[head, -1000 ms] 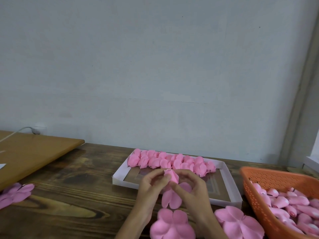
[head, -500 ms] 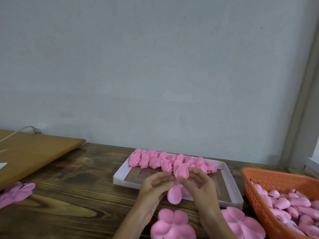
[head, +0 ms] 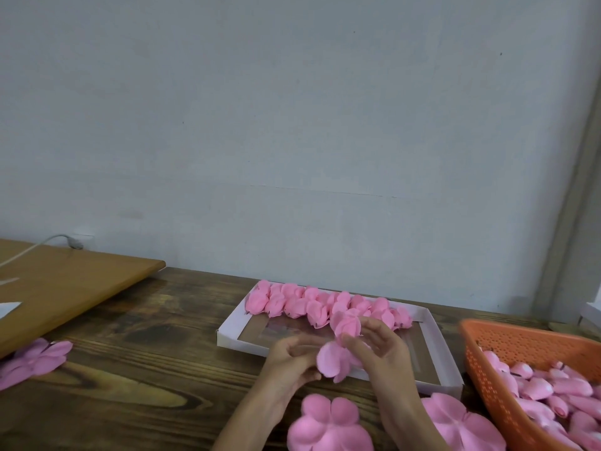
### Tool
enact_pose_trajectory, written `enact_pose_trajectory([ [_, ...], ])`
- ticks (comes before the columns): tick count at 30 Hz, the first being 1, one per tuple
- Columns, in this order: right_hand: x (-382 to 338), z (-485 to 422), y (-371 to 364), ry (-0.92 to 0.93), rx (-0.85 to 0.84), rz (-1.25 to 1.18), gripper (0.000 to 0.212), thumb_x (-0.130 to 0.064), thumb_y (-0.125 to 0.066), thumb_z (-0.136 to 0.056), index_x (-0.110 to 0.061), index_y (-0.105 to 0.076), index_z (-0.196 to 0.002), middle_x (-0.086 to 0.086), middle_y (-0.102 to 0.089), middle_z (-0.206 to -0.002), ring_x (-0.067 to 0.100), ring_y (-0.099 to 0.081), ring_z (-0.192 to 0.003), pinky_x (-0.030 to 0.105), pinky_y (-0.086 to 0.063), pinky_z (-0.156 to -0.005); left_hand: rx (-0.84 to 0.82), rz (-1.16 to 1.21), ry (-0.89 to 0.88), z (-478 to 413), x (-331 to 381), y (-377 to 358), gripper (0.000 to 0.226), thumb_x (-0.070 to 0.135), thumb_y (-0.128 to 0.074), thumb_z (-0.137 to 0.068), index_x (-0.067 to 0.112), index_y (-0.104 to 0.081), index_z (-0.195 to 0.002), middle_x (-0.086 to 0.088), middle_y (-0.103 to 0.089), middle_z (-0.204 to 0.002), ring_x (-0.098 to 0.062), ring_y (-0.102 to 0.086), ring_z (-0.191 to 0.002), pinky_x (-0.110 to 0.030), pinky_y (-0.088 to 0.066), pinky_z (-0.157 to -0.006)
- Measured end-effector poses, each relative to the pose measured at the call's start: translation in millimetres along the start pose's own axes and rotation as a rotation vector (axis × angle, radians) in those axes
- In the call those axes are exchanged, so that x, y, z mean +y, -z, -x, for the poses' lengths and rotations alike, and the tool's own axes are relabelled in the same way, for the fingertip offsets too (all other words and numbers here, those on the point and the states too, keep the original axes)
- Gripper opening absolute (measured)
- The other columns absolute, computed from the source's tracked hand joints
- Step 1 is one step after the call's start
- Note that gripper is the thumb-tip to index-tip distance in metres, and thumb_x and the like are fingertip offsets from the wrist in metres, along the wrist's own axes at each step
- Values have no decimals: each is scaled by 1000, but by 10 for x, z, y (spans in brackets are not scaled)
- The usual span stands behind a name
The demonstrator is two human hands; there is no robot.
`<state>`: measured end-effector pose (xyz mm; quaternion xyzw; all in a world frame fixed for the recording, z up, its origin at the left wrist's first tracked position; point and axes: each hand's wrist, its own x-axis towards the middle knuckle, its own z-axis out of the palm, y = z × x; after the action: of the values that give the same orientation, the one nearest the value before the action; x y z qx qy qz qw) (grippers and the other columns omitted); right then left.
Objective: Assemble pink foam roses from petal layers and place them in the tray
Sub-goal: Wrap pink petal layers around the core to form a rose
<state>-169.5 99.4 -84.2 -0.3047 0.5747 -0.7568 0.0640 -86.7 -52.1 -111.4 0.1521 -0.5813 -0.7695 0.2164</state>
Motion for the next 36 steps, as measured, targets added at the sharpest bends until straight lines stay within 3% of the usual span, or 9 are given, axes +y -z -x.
enact_pose_trajectory([
  [3,-15,12,-16,16,-35,6,21,1,-82,-82,-8,-74,-100,9,-80,-100,27,-75,-100,39,-58,-89,96,59,-57,-15,36,-9,25,0,-81,-85,6,-78,-109,-16,-80,-105,-24,-77,-95,-34,-60,-79],
  [6,-29,38,-46,45,-104,5,24,6,-80,-82,-10,-74,-100,8,-80,-102,24,-75,-102,29,-60,-86,165,139,-96,-11,44,-43,28,-3,-81,-83,1,-77,-110,-22,-77,-108,-30,-74,-99,-48,-57,-94],
  [11,-69,68,-84,71,-239,-26,31,11,-78,-82,-16,-76,-97,13,-79,-104,26,-77,-101,24,-58,-82,214,186,-156,-12,44,-79,18,4,-87,-75,0,-82,-92,-26,-77,-100,-31,-73,-89,-44,-58,-84],
  [16,-100,82,-102,46,-280,-60,31,13,-77,-82,-13,-76,-98,16,-79,-103,28,-76,-101,26,-59,-82,238,204,-197,-29,29,-102,51,34,-93,-48,4,-83,-88,-19,-79,-94,-24,-75,-84,-38,-58,-80],
  [21,-94,88,-94,38,-235,-35,24,14,-75,-83,-1,-72,-102,15,-79,-100,31,-76,-100,28,-60,-81,186,162,-252,-5,5,-120,41,42,-88,-67,10,-84,-91,-15,-80,-96,-19,-75,-88,-32,-57,-79],
  [25,-105,98,-112,67,-193,43,26,11,-77,-83,-12,-76,-94,11,-80,-95,28,-78,-95,30,-61,-79,167,64,-332,63,30,-144,32,43,-82,-75,17,-84,-91,-10,-81,-95,-18,-76,-90,-27,-58,-76],
  [28,-109,100,-124,69,-168,90,27,7,-80,-82,-18,-77,-89,1,-79,-108,22,-77,-97,37,-61,-84,160,21,-374,93,50,-164,23,38,-78,-80,20,-85,-92,-8,-81,-95,-17,-77,-91,-22,-58,-75],
  [31,-102,91,-116,54,-168,88,22,7,-82,-80,-11,-74,-90,-7,-74,-122,17,-76,-103,36,-60,-88,151,0,-408,93,55,-174,20,36,-76,-81,21,-85,-92,-8,-81,-96,-18,-76,-92,-25,-59,-78],
  [36,-90,85,-103,84,-189,54,20,9,-80,-81,1,-67,-93,12,-79,-93,27,-77,-93,30,-61,-78,122,-14,-406,89,53,-181,30,45,-85,-82,17,-84,-92,-9,-81,-94,-16,-75,-92,-24,-58,-74],
])
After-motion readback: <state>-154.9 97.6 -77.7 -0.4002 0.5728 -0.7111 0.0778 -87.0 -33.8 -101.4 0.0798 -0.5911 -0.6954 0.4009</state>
